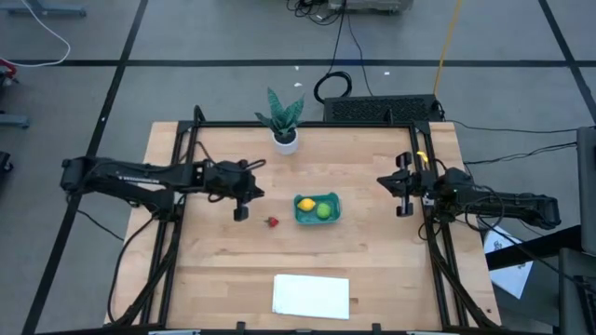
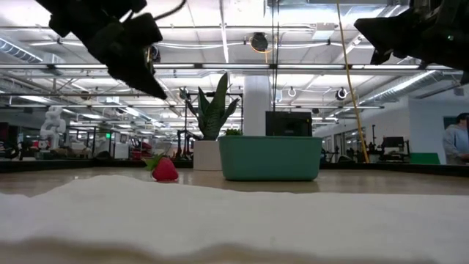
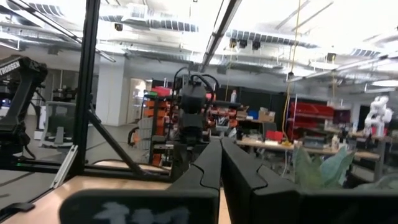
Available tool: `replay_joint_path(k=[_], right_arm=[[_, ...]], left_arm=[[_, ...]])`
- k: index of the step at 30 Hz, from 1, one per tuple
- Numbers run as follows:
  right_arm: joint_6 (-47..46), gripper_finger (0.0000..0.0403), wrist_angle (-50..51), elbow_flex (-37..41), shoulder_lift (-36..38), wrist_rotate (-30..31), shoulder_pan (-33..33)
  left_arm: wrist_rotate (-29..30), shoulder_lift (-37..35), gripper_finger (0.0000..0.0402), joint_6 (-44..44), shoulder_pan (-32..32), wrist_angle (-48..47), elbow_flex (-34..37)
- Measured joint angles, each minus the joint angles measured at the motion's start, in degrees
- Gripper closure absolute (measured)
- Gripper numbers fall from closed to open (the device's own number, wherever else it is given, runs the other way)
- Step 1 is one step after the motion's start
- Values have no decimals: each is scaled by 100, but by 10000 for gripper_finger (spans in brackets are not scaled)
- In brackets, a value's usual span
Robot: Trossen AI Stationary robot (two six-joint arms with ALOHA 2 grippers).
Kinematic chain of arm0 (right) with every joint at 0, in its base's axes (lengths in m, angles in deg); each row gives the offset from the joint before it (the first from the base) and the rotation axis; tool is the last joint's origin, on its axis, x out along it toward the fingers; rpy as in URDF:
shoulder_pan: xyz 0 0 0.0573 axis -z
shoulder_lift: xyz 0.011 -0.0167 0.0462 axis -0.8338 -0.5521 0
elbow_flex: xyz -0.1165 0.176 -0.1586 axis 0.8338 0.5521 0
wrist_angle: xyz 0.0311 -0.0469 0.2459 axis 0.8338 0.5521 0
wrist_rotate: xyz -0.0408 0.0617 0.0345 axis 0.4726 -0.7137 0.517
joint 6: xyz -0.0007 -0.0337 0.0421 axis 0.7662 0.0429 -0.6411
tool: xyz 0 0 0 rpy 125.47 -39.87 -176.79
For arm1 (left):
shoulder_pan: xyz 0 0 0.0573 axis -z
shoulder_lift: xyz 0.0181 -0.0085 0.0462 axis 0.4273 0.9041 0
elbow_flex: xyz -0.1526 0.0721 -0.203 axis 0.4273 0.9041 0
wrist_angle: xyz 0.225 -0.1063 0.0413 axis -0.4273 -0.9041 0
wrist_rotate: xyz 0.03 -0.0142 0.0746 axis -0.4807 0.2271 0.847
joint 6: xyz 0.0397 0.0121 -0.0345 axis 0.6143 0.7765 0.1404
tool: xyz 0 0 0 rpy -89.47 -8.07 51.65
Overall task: Pick and placing Produce into tupperware
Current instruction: Put the strawberry into the green bin
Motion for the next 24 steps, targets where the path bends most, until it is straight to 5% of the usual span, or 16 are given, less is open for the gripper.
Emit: replay_joint_path(k=[17,24], right_arm=[[-2,403,-55,-2,2,0,2],[-7,403,-16,0,-8,0,2]], left_arm=[[-625,1155,126,-766,569,433,2],[-695,1581,81,-1013,754,702,6]])
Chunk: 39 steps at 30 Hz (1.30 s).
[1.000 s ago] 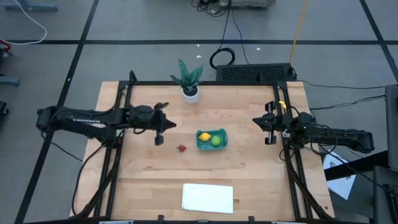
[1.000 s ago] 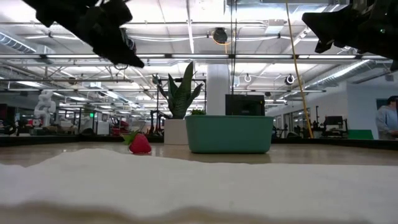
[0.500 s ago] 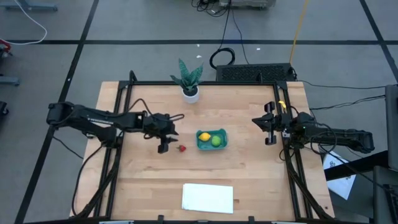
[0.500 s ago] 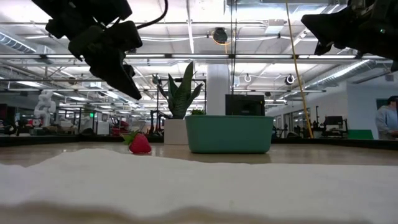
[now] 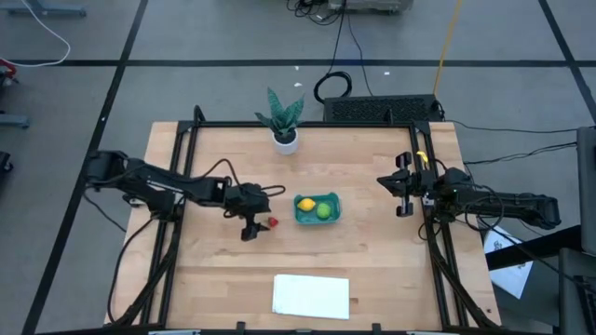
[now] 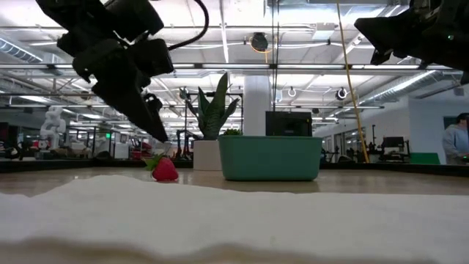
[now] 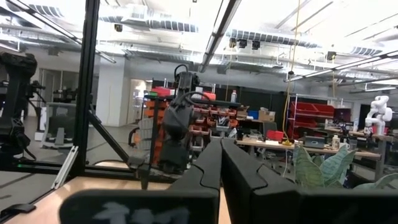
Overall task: Pick and placing Produce into tupperware
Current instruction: Put the strawberry into the green bin
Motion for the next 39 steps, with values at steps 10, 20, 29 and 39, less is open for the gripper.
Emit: replay_joint_path(k=[10,20,29,39], right_arm=[[-4,403,37,0,-25,0,0],[-7,403,76,0,-25,0,0],[-7,403,74,0,-25,0,0],[-7,403,74,-2,-25,0,0]], left_arm=[[420,566,80,33,17,351,2],[413,1020,80,22,17,504,2],[442,1319,80,176,11,723,-4],[498,1327,96,361,11,730,-4]])
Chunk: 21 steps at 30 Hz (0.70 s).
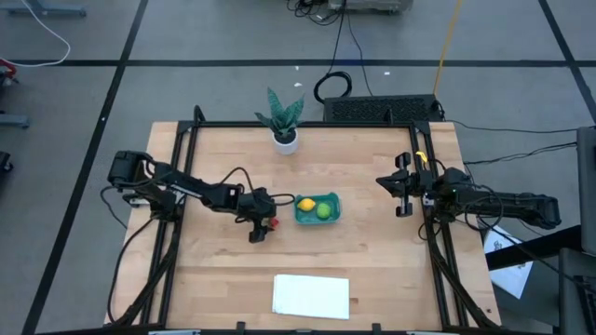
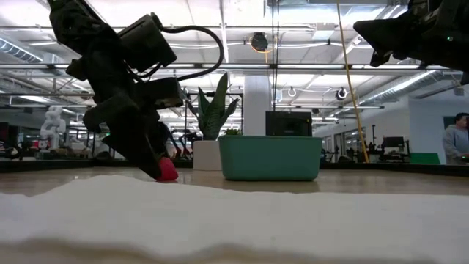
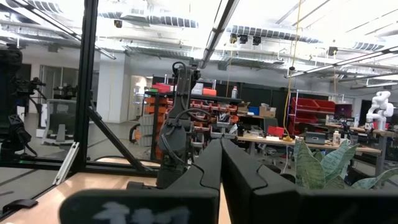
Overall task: Pick and placing Produce into tupperware
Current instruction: Put the strawberry into the green bin
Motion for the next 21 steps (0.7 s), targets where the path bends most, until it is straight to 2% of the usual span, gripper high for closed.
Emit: replay_joint_path(k=[15,18,21], right_arm=[[0,403,0,2,0,0,0],[-2,403,0,0,0,0,0],[-2,403,2,0,0,0,0]], left_arm=[[63,4,261,278,-2,-4,1],[35,2,276,375,-2,-2,1],[29,2,270,398,-2,0,2]])
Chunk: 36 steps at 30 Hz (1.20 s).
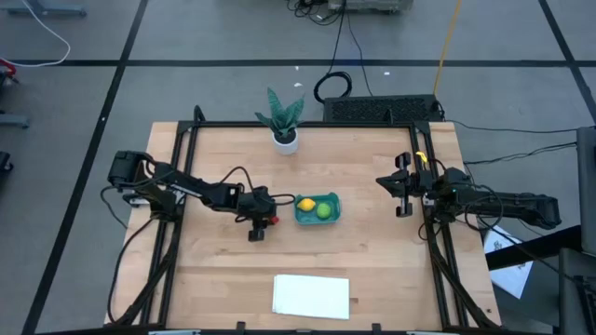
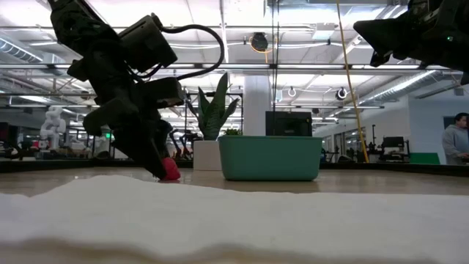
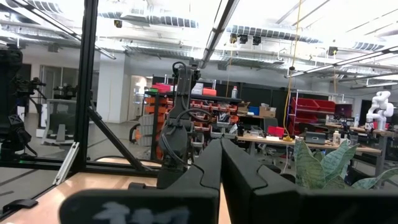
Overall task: Pick and placing Produce into tupperware
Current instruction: Put the strawberry into the green bin
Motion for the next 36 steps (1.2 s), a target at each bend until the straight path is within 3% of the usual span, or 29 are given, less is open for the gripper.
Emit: replay_joint_path(k=[6,13,30,36], right_arm=[[0,403,-1,2,0,0,0],[-2,403,-2,2,0,0,0],[-68,403,-21,0,2,0,-2],[-72,403,-2,2,2,0,-2]], left_arm=[[-58,-46,241,127,3,-26,7],[-216,-377,250,383,7,19,11],[91,-1935,251,1204,-512,-741,7],[-324,-2562,250,1417,-783,-759,5]])
